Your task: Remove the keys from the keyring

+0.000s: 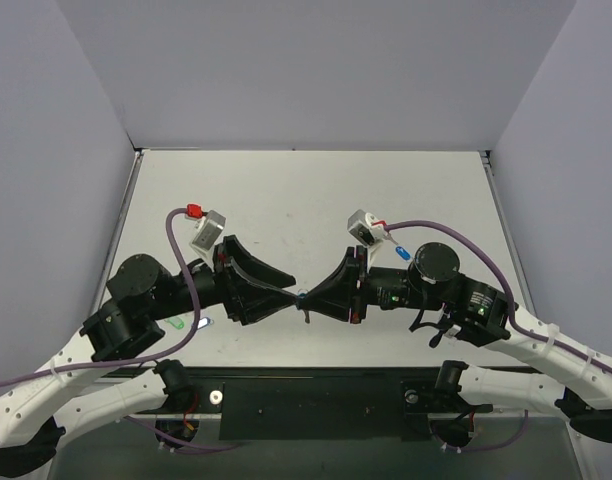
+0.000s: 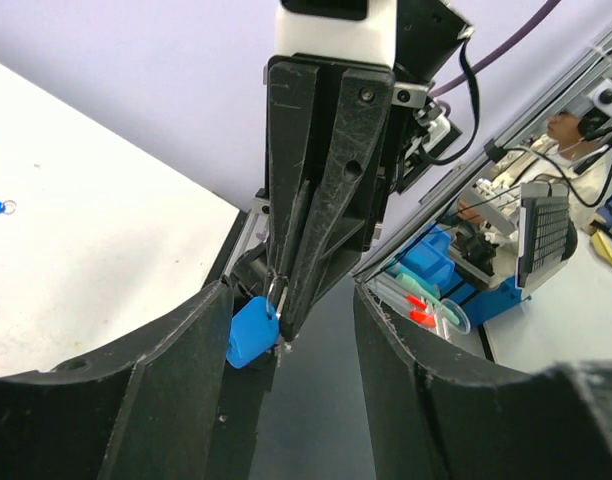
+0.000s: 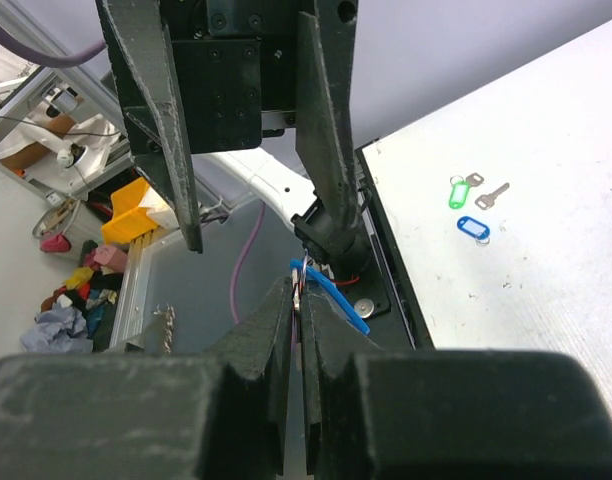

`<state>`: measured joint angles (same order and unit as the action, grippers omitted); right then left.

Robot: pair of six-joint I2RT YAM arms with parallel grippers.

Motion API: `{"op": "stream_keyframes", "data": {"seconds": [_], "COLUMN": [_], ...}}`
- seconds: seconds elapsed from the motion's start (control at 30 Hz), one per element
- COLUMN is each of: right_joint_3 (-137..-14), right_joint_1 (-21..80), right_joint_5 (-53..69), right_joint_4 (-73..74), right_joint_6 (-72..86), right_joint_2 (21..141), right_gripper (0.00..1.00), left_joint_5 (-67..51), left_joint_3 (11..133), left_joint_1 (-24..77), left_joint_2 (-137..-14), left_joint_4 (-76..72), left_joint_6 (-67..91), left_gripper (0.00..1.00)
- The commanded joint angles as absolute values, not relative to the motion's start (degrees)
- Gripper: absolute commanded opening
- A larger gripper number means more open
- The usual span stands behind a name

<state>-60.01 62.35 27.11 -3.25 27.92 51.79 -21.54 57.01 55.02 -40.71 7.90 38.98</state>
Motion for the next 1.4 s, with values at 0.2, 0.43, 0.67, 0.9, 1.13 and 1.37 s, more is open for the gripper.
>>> {"op": "stream_keyframes", "data": {"seconds": [0.2, 0.43, 0.67, 0.9, 1.13, 1.37], "right_joint_3": [-61.0, -61.26, -61.7, -61.87, -61.7, -61.61], "right_joint_1": [63.54, 64.07, 64.25, 64.25, 64.25, 64.34], "right_joint_5": [25.66, 26.01, 26.28, 25.93, 26.37, 27.07], "right_joint_4": [-8.44, -8.79, -9.05, -9.05, -9.4, -10.2], "right_joint_6": [27.77, 27.69, 27.42, 27.25, 27.16, 27.77], "right_joint_2": [51.42, 51.77, 52.21, 52.21, 52.65, 53.52], "right_gripper": [0.0, 0.0, 0.0, 0.0, 0.0, 0.0], "left_joint_5": [-20.92, -21.45, -22.85, -24.08, -24.52, -25.84], "left_joint_3": [56.08, 55.02, 54.67, 54.41, 53.35, 53.96], "left_joint_1": [54.93, 54.93, 55.02, 55.02, 55.02, 55.02], "left_joint_2": [-39.99, -40.17, -40.87, -41.13, -40.25, -40.43], "left_joint_4": [1.32, 0.88, -1.67, -1.58, -1.67, -1.23], "left_joint_6": [41.22, 41.92, 42.71, 42.63, 43.15, 42.89], "left_gripper": [0.55, 0.53, 0.47, 0.31, 0.19, 0.0]}}
